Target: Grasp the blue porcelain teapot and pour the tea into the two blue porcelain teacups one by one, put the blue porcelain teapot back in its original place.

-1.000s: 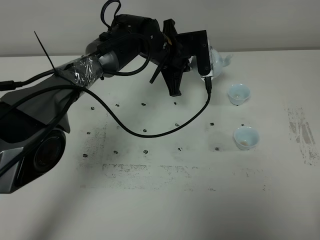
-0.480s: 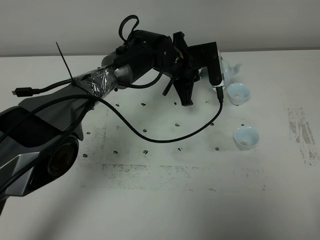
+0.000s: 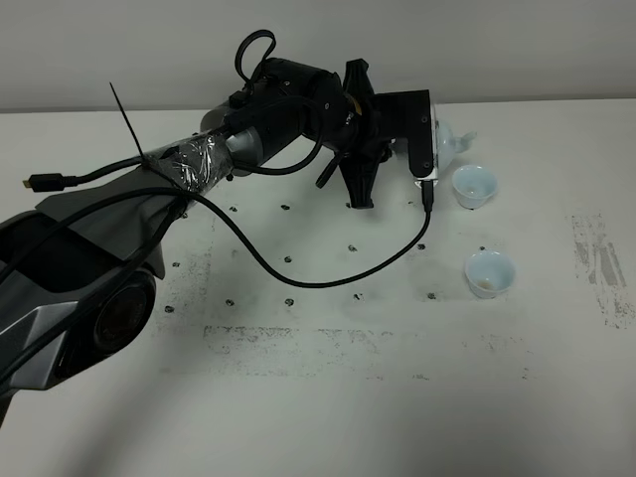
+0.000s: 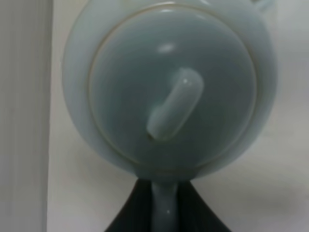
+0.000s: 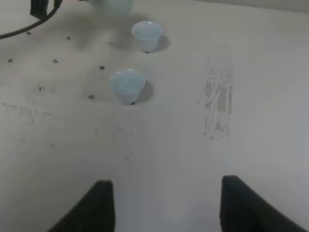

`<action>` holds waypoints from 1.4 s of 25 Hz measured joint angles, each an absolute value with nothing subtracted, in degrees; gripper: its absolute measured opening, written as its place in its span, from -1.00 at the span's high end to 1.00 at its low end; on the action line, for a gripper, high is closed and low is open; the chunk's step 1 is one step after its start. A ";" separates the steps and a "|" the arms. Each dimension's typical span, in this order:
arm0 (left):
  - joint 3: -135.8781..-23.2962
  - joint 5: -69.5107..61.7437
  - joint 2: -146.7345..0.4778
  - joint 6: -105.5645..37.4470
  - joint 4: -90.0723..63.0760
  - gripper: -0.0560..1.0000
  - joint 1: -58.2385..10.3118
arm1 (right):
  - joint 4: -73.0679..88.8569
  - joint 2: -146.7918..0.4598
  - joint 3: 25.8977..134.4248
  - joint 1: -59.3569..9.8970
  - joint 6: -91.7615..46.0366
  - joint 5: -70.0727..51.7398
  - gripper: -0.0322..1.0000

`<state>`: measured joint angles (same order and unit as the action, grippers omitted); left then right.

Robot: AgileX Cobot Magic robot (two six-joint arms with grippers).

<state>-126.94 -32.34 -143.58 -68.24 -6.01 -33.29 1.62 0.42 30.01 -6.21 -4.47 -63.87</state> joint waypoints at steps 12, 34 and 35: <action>-126.94 -32.46 -143.58 -72.63 -1.89 0.77 -33.29 | 1.62 0.42 30.01 -6.21 -4.47 -63.87 0.04; -126.94 -24.32 -145.51 -74.26 3.65 0.77 -33.29 | 1.62 0.42 30.01 -6.21 -4.42 -63.87 0.04; -126.94 -24.38 -145.51 -74.42 3.65 0.77 -33.29 | 1.62 0.42 30.01 -6.21 -4.42 -63.87 0.04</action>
